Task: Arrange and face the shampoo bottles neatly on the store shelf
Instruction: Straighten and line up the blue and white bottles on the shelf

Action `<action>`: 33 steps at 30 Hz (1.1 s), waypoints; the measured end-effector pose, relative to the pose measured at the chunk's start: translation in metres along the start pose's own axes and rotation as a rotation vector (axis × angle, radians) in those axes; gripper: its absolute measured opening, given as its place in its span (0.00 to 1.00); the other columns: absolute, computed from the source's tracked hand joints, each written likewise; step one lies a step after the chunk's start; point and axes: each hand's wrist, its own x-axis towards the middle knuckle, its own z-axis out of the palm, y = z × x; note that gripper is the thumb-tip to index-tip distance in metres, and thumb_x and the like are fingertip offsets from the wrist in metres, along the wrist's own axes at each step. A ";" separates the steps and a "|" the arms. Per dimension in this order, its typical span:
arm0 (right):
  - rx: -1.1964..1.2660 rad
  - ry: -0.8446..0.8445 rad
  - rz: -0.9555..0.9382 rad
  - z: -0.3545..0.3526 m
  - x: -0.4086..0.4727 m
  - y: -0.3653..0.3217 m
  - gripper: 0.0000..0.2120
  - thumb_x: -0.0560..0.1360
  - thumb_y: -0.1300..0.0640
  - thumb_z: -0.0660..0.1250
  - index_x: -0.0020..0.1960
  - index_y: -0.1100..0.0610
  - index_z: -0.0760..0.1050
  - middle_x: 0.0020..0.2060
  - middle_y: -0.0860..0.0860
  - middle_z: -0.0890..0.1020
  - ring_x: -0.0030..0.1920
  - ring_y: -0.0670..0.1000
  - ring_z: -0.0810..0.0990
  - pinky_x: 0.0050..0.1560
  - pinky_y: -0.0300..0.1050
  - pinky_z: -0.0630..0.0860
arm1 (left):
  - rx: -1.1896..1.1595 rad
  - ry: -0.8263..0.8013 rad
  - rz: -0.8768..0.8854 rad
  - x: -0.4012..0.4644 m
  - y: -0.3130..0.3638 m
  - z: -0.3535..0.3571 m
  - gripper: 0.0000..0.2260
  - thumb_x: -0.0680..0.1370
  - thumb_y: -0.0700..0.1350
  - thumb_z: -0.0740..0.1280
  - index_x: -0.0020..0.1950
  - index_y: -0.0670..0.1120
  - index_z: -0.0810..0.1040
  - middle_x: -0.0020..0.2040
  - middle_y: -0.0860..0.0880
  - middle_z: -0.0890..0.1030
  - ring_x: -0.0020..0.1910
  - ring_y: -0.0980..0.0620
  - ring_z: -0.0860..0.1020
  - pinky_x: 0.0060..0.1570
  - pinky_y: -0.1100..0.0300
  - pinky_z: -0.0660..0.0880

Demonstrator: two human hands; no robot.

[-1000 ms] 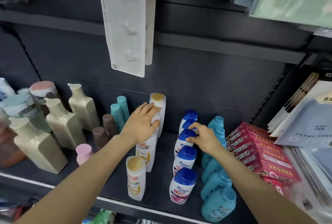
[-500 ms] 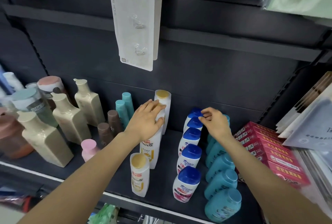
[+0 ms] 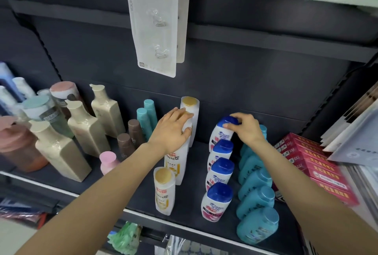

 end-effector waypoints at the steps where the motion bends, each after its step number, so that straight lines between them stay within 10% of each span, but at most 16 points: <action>1: 0.009 0.026 -0.018 -0.004 -0.001 -0.006 0.19 0.70 0.57 0.74 0.60 0.59 0.77 0.47 0.51 0.80 0.46 0.47 0.74 0.45 0.31 0.64 | -0.003 -0.005 -0.005 0.000 0.001 -0.001 0.21 0.81 0.50 0.54 0.75 0.53 0.59 0.77 0.51 0.55 0.77 0.49 0.48 0.75 0.53 0.49; 6: 0.160 0.128 -0.099 -0.023 -0.006 -0.030 0.15 0.71 0.58 0.72 0.57 0.59 0.78 0.41 0.47 0.79 0.40 0.44 0.77 0.44 0.27 0.73 | -0.016 -0.051 -0.019 0.000 0.003 -0.006 0.22 0.81 0.50 0.55 0.76 0.54 0.58 0.78 0.52 0.54 0.77 0.50 0.47 0.75 0.52 0.50; 9: 0.326 0.166 -0.064 -0.036 -0.012 -0.038 0.14 0.72 0.56 0.72 0.56 0.56 0.78 0.42 0.48 0.81 0.46 0.50 0.80 0.54 0.50 0.79 | -0.014 -0.076 -0.011 0.002 0.002 -0.008 0.22 0.81 0.51 0.56 0.76 0.53 0.58 0.78 0.51 0.54 0.77 0.50 0.48 0.75 0.52 0.50; 15: 0.851 0.207 0.071 -0.059 -0.033 -0.045 0.08 0.75 0.59 0.68 0.54 0.59 0.76 0.44 0.50 0.81 0.44 0.47 0.80 0.41 0.37 0.80 | -0.218 0.090 0.052 0.005 0.013 -0.013 0.19 0.82 0.50 0.54 0.73 0.47 0.66 0.74 0.47 0.64 0.74 0.46 0.58 0.72 0.58 0.53; 20: 1.099 0.170 0.167 -0.068 -0.048 -0.038 0.05 0.78 0.57 0.64 0.49 0.59 0.76 0.45 0.53 0.83 0.46 0.48 0.82 0.50 0.44 0.78 | -0.542 0.159 -0.096 0.002 0.052 -0.031 0.18 0.82 0.54 0.52 0.55 0.45 0.76 0.43 0.47 0.80 0.44 0.49 0.79 0.43 0.61 0.71; 25: 1.239 0.156 0.173 -0.067 -0.063 -0.031 0.08 0.80 0.58 0.61 0.54 0.60 0.76 0.49 0.55 0.82 0.49 0.50 0.82 0.57 0.46 0.77 | -1.157 -0.048 -0.289 -0.001 0.069 -0.039 0.16 0.80 0.56 0.57 0.60 0.46 0.72 0.46 0.43 0.83 0.36 0.51 0.82 0.40 0.61 0.78; 33: 1.160 -0.023 0.235 -0.075 -0.074 -0.027 0.17 0.80 0.54 0.61 0.66 0.60 0.69 0.51 0.62 0.81 0.51 0.56 0.82 0.52 0.45 0.78 | -1.313 0.070 -0.118 -0.012 0.070 -0.058 0.11 0.79 0.48 0.63 0.57 0.44 0.76 0.49 0.46 0.82 0.42 0.52 0.81 0.42 0.65 0.78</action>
